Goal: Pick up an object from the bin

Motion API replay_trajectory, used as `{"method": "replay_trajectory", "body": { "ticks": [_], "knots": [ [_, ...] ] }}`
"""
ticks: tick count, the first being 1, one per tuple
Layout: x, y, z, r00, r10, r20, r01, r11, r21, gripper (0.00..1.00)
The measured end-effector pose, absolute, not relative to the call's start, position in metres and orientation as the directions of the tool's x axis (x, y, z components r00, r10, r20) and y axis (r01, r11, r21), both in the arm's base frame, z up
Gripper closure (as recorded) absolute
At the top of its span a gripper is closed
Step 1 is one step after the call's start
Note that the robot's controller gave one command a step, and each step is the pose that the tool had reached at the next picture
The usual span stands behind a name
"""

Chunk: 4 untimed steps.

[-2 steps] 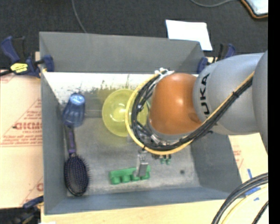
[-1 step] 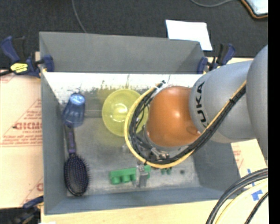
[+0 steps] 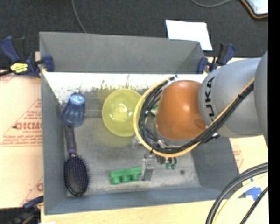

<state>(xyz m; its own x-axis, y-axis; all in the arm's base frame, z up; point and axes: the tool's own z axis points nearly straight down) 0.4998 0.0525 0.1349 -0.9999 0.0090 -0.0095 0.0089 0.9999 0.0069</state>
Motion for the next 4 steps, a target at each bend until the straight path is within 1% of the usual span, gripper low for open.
{"method": "replay_trajectory", "body": {
  "ticks": [1,2,3,4],
  "knots": [
    [0.504,0.028,0.121,-1.0,0.0,-0.022,0.0,1.0,0.002,0.0],
    [0.506,-0.023,0.071,-0.923,-0.384,-0.02,-0.384,0.923,-0.007,0.0],
    [0.491,0.159,0.097,-0.954,-0.299,-0.014,-0.299,0.954,-0.004,1.0],
    [0.487,0.194,0.102,-0.958,-0.285,-0.011,-0.285,0.958,-0.007,1.0]
  ]
}}
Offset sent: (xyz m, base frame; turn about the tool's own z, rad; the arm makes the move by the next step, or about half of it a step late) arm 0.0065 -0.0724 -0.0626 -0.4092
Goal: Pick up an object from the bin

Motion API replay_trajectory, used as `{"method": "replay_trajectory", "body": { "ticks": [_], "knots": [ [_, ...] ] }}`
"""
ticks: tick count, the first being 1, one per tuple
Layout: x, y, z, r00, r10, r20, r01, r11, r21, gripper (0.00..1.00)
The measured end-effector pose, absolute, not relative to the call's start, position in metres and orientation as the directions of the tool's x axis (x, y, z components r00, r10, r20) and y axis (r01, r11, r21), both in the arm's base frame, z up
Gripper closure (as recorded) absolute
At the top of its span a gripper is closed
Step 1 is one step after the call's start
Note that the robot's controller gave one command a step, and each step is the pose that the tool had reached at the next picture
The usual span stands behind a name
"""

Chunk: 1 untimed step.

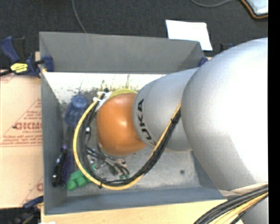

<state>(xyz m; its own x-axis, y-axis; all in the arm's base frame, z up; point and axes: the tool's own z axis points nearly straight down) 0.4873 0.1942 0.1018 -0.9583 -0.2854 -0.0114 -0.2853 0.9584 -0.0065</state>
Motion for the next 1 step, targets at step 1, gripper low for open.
{"method": "replay_trajectory", "body": {
  "ticks": [1],
  "knots": [
    [0.5085,0.161,0.0695,-0.874,-0.485,-0.007,-0.485,0.874,-0.012,1.0]
  ]
}}
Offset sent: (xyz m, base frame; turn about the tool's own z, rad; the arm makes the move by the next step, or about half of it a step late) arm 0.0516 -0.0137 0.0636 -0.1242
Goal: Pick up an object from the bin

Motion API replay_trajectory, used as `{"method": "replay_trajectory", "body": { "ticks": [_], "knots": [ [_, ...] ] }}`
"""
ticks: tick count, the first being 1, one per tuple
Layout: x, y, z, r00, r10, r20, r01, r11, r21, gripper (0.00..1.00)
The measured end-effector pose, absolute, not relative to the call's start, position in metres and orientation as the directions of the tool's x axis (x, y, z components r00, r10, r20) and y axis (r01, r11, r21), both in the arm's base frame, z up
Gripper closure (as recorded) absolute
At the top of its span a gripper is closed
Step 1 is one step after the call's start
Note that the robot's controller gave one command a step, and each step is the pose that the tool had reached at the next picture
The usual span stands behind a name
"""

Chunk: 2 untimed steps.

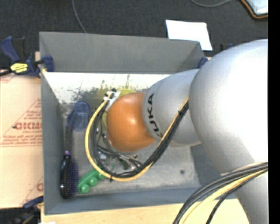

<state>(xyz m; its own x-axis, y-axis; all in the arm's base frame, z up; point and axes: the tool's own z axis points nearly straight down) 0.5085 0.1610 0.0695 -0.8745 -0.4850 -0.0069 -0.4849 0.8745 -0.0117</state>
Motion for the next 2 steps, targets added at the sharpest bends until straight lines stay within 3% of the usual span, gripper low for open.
{"method": "replay_trajectory", "body": {
  "ticks": [1,2],
  "knots": [
    [0.541,0.179,0.168,-0.916,-0.402,-0.021,-0.402,0.916,-0.006,1.0],
    [0.48,0.189,0.095,-0.822,-0.57,0.007,-0.57,0.822,-0.012,1.0]
  ]
}}
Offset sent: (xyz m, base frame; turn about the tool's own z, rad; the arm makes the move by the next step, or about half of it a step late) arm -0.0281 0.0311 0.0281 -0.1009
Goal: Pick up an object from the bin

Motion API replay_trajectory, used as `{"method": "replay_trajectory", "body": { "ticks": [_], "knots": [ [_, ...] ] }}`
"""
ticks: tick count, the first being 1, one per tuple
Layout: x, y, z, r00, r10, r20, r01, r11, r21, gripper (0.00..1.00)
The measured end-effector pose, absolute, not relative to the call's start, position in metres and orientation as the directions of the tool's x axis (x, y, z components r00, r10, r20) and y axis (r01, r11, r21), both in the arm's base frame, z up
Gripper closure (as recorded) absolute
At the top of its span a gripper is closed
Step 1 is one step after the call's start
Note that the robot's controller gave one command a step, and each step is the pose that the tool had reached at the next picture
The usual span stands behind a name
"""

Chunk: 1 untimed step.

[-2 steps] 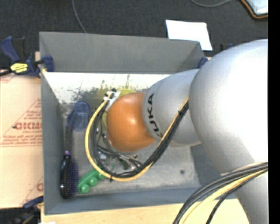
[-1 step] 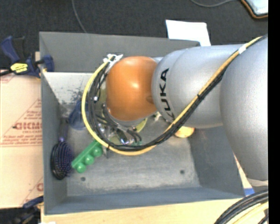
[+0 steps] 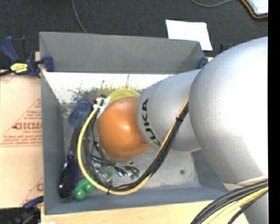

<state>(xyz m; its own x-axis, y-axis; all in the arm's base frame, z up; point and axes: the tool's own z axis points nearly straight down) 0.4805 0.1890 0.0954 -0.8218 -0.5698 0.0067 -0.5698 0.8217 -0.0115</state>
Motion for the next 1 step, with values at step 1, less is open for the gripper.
{"method": "replay_trajectory", "body": {
  "ticks": [1],
  "knots": [
    [0.5263,0.1158,0.1495,-0.907,-0.422,-0.019,-0.422,0.907,-0.009,1.0]
  ]
}}
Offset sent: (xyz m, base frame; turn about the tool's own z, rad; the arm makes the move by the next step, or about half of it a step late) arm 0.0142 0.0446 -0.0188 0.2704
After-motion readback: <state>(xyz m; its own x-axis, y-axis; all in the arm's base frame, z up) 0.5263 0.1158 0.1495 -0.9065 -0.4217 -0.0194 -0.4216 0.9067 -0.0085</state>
